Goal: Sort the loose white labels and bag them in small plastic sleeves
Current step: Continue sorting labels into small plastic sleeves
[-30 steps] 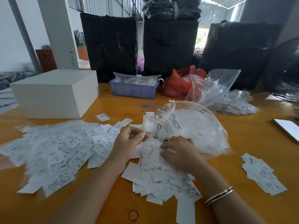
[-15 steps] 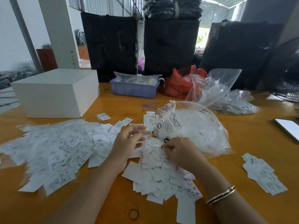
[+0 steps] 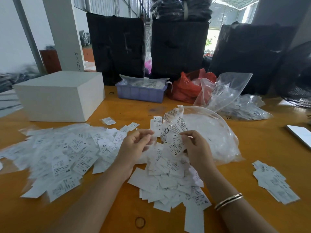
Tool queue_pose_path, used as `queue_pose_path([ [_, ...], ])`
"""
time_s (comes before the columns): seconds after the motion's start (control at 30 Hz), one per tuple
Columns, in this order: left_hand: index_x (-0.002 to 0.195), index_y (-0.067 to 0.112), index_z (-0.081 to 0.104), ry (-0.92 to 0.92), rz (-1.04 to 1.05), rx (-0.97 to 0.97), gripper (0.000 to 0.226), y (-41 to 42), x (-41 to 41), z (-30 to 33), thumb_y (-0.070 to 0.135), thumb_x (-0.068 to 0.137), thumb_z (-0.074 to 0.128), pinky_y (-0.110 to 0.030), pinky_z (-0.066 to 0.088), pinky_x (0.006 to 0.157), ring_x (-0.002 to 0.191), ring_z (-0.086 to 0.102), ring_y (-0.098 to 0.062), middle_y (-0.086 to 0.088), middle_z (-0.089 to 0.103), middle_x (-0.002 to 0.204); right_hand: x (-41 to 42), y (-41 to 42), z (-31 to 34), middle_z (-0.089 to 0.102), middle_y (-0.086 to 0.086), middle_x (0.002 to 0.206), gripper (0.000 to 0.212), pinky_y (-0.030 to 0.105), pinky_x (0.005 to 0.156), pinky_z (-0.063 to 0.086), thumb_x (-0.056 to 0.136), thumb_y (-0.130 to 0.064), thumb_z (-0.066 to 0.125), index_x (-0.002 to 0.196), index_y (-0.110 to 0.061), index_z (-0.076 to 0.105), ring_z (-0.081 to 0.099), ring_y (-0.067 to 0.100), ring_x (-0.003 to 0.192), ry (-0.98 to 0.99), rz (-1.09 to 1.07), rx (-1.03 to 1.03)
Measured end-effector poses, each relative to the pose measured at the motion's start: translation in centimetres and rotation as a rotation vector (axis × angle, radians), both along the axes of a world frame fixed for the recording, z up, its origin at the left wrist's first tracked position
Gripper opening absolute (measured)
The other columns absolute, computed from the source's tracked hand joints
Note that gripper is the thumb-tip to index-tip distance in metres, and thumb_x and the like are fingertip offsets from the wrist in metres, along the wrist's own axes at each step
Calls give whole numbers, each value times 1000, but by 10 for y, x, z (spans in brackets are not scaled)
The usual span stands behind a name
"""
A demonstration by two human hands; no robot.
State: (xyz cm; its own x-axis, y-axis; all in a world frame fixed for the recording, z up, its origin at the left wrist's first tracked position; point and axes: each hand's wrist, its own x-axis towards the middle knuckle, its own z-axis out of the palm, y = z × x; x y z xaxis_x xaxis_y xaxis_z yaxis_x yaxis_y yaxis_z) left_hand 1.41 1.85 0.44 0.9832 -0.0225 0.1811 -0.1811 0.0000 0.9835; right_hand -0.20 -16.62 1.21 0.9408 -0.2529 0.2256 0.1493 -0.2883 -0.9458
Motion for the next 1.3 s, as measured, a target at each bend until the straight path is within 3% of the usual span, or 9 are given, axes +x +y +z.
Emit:
queue_pose_path([
  [0.2, 103, 23, 63, -15, -21, -20, 17, -1, -1, 1, 13, 89, 62, -18, 54, 70, 83, 69, -5, 11, 73, 84, -4, 1, 5, 67, -10, 66, 9, 10, 50, 44, 85, -7, 67, 80, -16, 66, 57, -4, 54, 26, 100, 202],
  [0.37, 93, 25, 66, -63, 4, 42, 17, -2, -1, -1, 18, 80, 73, -10, 50, 65, 82, 66, 0, 9, 71, 85, -8, -1, 10, 73, 7, 91, 24, 28, 67, 48, 84, -7, 67, 68, -25, 70, 60, 17, 77, 30, 131, 406],
  [0.47, 89, 28, 66, -181, -9, 183, 16, -3, -2, -1, 20, 79, 75, -7, 48, 64, 78, 64, 2, 17, 70, 83, -10, -2, 13, 73, 0, 87, 28, 31, 75, 48, 85, -5, 65, 70, -28, 72, 65, 16, 84, -75, 108, 424],
  [0.57, 88, 35, 63, -259, -23, 266, 19, -3, -5, -2, 22, 80, 74, -6, 47, 64, 78, 62, 4, 19, 67, 80, -12, 0, 15, 73, -7, 88, 34, 18, 71, 52, 86, -6, 64, 82, -37, 75, 67, 8, 86, -162, 157, 344],
  [0.73, 86, 40, 59, -358, -17, 356, 25, -4, -7, -2, 23, 80, 75, -4, 44, 65, 77, 60, 7, 20, 64, 76, -14, 11, 10, 65, -19, 86, 46, 18, 73, 53, 86, -1, 63, 98, -45, 64, 62, 3, 81, -246, 173, 25],
  [0.97, 89, 44, 58, -416, -38, 384, 26, -4, -7, -2, 26, 79, 74, -5, 46, 68, 79, 61, 5, 19, 65, 79, -16, 18, 6, 65, -18, 88, 41, 21, 74, 52, 86, -5, 65, 94, -46, 59, 60, 1, 80, -262, 167, -142],
  [1.1, 88, 45, 58, -407, -39, 392, 24, -5, -8, -1, 30, 78, 73, -4, 46, 68, 82, 60, 8, 19, 65, 82, -17, 19, 6, 64, -21, 90, 42, 12, 66, 46, 87, -7, 65, 93, -48, 57, 57, -7, 76, -257, 190, -184],
  [1.3, 85, 35, 66, -316, -121, 325, 9, -5, -6, -1, 32, 78, 69, -10, 49, 68, 79, 65, 2, 22, 69, 79, -19, 18, 9, 58, -29, 99, 48, 6, 76, 46, 88, -4, 61, 95, -51, 51, 56, -10, 93, -238, 253, -329],
])
